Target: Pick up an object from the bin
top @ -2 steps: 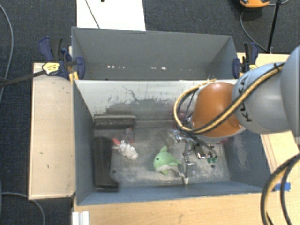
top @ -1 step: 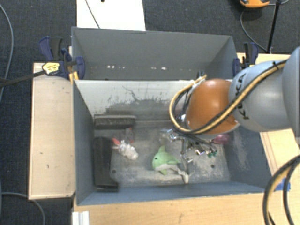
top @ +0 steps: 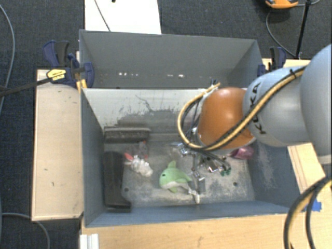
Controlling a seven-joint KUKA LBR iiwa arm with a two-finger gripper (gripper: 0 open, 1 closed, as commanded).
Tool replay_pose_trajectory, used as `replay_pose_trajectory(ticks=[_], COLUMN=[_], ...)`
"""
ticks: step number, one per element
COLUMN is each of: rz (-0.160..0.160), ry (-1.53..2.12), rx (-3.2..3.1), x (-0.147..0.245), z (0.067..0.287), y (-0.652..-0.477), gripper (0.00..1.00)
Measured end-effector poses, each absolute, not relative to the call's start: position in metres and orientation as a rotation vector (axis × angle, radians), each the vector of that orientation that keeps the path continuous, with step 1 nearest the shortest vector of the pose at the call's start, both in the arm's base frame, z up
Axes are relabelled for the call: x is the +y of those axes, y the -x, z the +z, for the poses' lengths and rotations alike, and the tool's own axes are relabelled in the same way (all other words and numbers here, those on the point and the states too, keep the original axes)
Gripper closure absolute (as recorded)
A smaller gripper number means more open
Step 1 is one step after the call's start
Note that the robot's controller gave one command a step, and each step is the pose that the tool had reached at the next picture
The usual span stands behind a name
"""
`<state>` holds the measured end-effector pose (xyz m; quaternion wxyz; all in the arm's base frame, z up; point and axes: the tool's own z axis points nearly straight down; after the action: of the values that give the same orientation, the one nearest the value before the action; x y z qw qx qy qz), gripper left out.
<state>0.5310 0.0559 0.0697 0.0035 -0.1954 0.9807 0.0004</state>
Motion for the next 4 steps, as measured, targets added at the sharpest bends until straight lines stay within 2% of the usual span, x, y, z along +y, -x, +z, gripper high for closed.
replay_pose_trajectory(ticks=[1,3,4], rz=[-0.004,-0.001,-0.001], ry=[1.333,1.352,1.348], rx=[2.835,2.822,2.821], x=[0.075,0.067,0.048], z=[0.072,0.072,0.072], y=[-0.517,-0.519,-0.527], gripper=[1.00,1.00,1.00])
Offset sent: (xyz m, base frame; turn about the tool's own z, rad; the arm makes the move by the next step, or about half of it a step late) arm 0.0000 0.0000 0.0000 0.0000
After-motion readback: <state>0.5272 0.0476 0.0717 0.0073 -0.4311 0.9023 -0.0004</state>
